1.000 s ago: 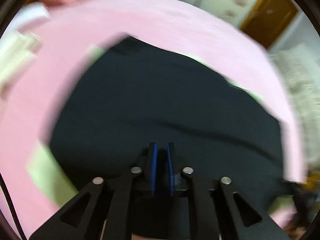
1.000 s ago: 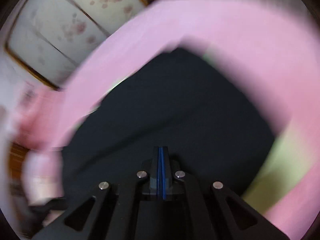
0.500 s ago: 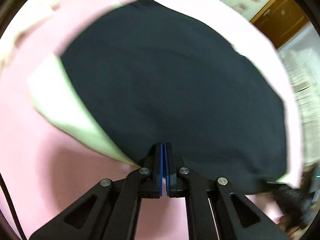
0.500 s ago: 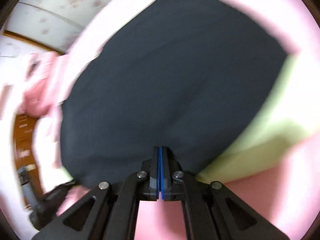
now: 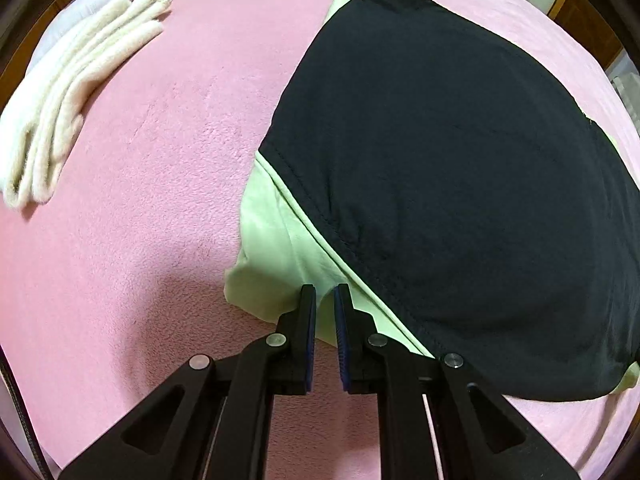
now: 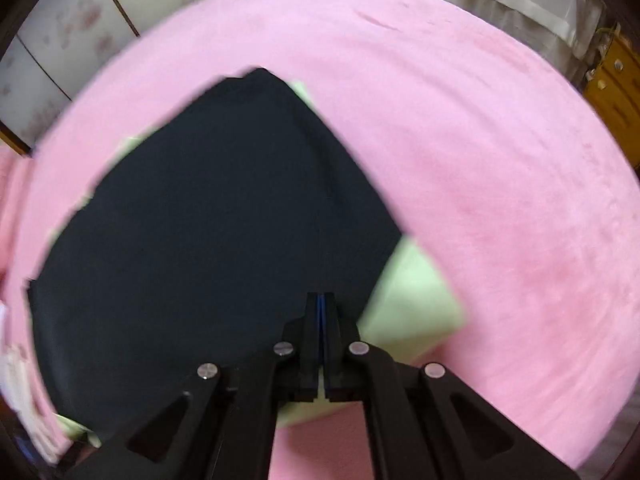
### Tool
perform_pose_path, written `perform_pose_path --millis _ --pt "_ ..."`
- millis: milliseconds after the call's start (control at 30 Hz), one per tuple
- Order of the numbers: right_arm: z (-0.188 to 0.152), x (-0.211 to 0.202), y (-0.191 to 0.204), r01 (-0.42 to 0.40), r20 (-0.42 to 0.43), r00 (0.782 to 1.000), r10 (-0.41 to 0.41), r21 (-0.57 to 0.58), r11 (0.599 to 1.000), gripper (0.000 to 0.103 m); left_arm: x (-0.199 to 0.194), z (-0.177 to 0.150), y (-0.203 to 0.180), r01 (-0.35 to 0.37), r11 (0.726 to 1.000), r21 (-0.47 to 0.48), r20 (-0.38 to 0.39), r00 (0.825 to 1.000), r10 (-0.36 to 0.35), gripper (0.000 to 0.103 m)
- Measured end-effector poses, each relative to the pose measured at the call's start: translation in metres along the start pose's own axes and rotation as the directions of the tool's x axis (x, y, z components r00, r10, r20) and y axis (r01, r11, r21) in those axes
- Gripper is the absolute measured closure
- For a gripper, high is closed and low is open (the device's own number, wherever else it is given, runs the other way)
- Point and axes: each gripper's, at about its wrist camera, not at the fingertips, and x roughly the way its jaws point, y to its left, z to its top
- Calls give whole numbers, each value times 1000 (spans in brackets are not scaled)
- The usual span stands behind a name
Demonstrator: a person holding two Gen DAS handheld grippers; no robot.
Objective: Fold large clothes
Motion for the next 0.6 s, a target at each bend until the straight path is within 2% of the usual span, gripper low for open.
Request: perform_pose_path --millis 100,167,233,300,400,433,533,600 --pt "2 9 42 -120 -45 992 117 -71 990 103 0 5 5 12 1000 8 1 1000 -12 94" --pt "3 18 70 -194 -81 979 186 -105 975 103 2 10 27 29 1000 8 6 1000 -29 94" --pt "5 29 97 -278 -125 956 264 -112 954 103 -7 5 55 49 999 10 7 999 -49 94" --pt "10 42 122 -347 -167 930 327 -105 932 103 -8 5 61 68 998 18 1 998 -68 94" --pt "1 50 145 -406 -206 898 388 -53 912 103 -7 4 65 79 996 48 -2 997 -79 94" --pt "-2 55 143 -400 -227 897 379 -55 915 103 -7 4 66 82 995 61 -3 997 -82 94" --pt "-3 65 172 -297 -249 934 256 -146 943 103 -8 5 69 104 992 77 -11 995 -103 94" --pt "-6 74 188 -236 -261 950 169 -252 939 103 -11 7 71 121 990 70 -16 993 -120 94"
